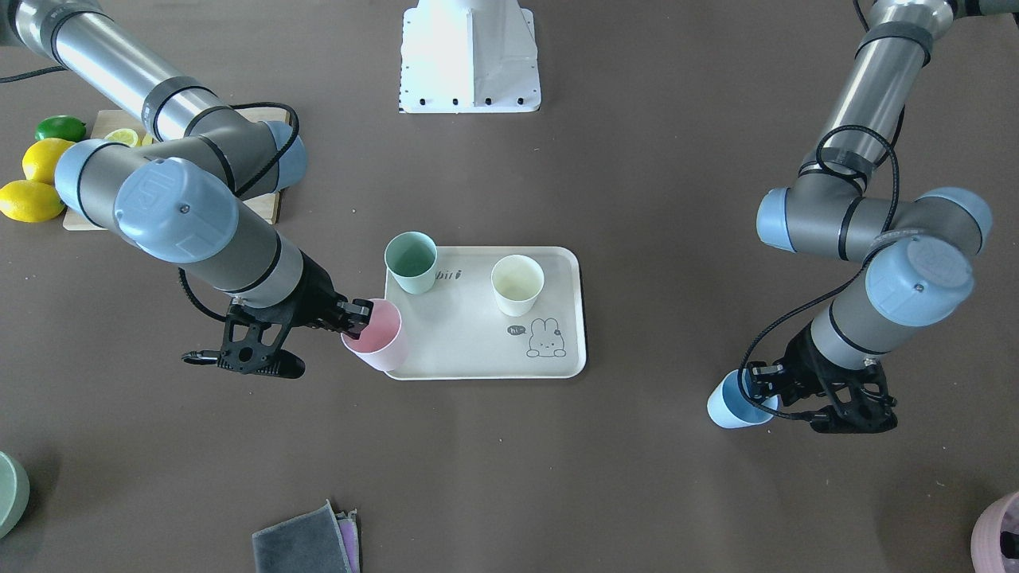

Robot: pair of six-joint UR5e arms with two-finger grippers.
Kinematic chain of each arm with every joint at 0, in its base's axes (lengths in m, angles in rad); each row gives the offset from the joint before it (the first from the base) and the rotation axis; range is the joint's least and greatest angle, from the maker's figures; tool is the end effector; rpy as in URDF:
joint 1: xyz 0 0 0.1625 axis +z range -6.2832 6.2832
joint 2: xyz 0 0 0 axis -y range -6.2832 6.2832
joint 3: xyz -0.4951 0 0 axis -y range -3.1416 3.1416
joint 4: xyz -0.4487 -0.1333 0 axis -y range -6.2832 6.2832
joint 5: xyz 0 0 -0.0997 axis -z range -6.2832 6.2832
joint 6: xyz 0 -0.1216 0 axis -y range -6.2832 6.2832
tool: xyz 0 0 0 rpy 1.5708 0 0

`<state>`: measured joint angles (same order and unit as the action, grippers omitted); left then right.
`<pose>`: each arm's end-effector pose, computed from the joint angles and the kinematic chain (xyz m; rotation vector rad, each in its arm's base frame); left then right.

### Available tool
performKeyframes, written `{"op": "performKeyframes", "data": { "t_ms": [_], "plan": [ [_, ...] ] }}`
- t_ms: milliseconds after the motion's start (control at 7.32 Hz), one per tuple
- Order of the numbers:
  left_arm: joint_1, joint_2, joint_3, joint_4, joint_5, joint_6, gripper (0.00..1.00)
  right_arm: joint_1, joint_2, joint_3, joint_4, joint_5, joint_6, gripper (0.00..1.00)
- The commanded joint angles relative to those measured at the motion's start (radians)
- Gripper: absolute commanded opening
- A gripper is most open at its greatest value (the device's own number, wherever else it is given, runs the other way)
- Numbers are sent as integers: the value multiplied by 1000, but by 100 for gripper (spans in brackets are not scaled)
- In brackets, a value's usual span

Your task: Place all cups on tray

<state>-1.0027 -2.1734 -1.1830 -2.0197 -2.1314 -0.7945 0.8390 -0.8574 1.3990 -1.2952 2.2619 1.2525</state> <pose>0.4054 -0.7627 0.4945 0.1616 0.8248 -0.0269 -0.5231 -0.6660 0.2970 -0.1167 -1.0105 0.1929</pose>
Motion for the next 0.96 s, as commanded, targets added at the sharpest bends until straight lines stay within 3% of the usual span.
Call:
{"op": "performKeyframes", "data": {
  "t_ms": [0,137,273,410,820],
  "plan": [
    [16,-39,-47,13,2,-78,0,-49,11,0,5,-33,33,0],
    [41,-61,-75,15,2,-154,0,-60,9,-3,4,-41,31,0],
    [91,-95,-81,15,4,-243,0,-64,11,-8,4,-56,31,32],
    [129,-115,-98,15,13,-317,0,-73,11,-6,4,-70,31,99],
    [206,-118,-165,25,42,-419,0,-43,9,21,4,-53,12,100]
  ]
}}
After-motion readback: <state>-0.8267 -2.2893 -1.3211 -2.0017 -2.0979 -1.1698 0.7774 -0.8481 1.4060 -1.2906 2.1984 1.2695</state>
